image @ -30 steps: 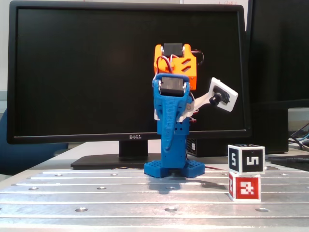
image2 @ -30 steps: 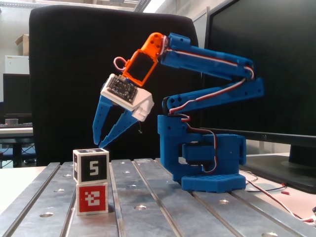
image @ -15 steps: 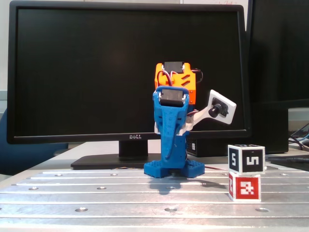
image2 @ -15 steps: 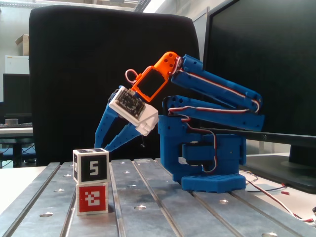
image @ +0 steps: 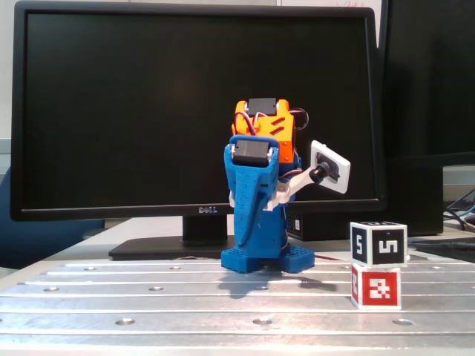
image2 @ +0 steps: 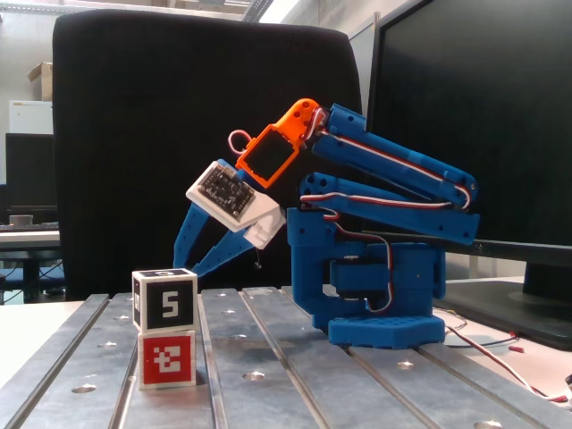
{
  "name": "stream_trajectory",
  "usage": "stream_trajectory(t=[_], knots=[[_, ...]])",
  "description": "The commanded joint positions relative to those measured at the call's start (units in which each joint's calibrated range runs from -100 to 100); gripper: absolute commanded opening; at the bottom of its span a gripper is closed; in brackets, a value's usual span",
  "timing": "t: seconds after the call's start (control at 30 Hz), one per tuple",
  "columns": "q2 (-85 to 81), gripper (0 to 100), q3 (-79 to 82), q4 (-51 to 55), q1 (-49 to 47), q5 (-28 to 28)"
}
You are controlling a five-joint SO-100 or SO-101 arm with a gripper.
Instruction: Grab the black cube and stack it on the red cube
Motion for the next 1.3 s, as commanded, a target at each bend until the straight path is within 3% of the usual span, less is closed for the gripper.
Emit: stream_trajectory(t=[0.0, 0.47, 1.27], knots=[[0.16, 1, 1.73, -0.19, 0.54, 0.24], [0.16, 1, 8.15, -1.64, -4.18, 0.24], [0.33, 1, 8.15, -0.79, -4.11, -0.02]])
